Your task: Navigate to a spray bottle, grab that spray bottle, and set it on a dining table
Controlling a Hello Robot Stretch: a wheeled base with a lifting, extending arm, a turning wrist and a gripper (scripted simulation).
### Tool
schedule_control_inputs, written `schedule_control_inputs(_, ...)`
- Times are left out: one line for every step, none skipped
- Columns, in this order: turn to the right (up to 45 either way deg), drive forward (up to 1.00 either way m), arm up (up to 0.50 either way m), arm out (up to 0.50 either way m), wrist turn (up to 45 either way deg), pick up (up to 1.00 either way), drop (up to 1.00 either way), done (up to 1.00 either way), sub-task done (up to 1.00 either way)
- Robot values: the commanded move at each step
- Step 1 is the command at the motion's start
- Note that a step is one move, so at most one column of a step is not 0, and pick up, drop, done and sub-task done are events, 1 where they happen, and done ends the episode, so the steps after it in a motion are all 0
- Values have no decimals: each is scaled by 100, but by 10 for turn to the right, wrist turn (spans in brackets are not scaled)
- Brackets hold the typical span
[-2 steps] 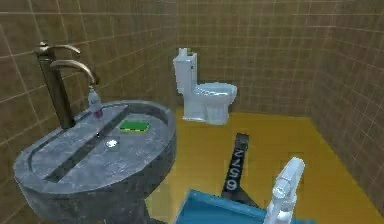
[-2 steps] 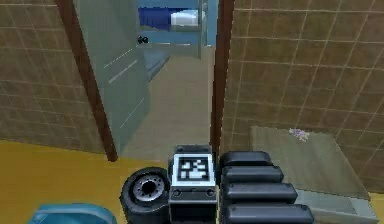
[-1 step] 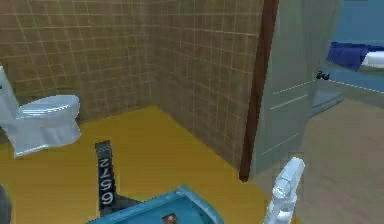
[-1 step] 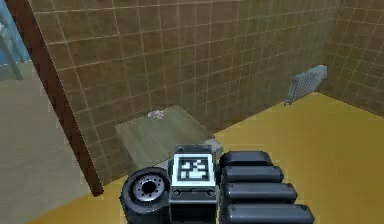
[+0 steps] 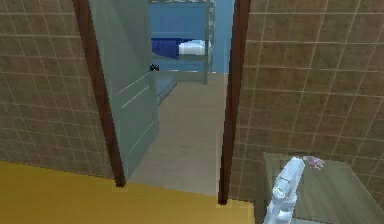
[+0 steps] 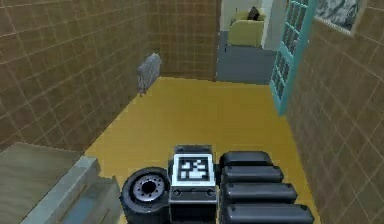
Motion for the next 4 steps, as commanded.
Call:
schedule_control_inputs(90,0,0,0,0,0,0,0,0)
schedule_control_inputs(0,45,0,0,0,0,0,0,0)
schedule_control_inputs(-270,0,0,0,0,0,0,0,0)
schedule_control_inputs(0,55,0,0,0,0,0,0,0)
